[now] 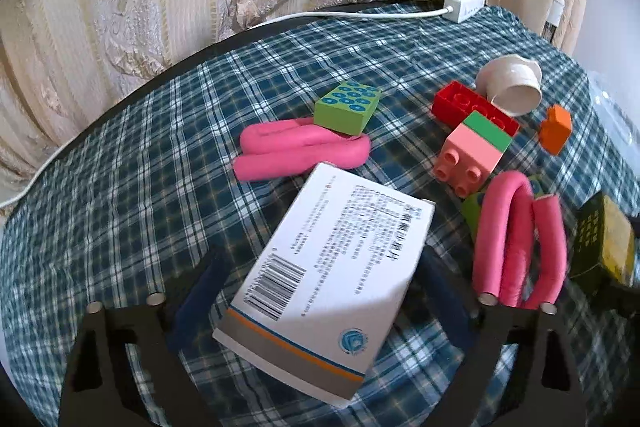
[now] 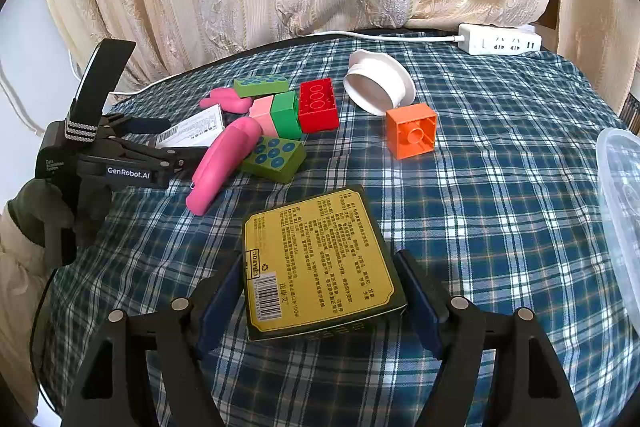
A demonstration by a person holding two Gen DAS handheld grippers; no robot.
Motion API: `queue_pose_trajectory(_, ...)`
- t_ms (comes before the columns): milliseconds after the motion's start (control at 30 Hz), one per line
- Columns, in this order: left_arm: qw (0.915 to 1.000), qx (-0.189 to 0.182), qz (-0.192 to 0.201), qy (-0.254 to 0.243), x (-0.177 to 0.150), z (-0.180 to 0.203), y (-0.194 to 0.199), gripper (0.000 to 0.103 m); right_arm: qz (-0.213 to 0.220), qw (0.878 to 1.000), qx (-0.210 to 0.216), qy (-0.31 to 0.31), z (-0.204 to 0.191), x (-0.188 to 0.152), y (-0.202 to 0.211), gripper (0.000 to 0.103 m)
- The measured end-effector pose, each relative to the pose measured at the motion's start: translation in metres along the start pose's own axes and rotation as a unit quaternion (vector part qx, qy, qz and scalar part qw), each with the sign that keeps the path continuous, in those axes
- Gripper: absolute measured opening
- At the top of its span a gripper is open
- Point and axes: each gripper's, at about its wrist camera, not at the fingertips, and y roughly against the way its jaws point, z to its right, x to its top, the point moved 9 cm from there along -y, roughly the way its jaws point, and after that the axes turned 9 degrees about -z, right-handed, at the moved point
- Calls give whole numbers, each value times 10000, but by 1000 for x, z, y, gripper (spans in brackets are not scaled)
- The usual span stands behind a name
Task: Organize objects
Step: 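Grasp the white medicine box with the left gripper while the right gripper holds the tin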
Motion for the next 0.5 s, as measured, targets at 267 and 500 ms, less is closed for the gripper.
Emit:
queue_pose_trajectory(267,9998,185,64,104,-5,8,7,71,-10,10000,-15,7,0,1,0,78)
queue_pose_trajectory(500,9985,287,263,378,-19,13,29,70,-44,9999,-97,64,-1,0,-1,80)
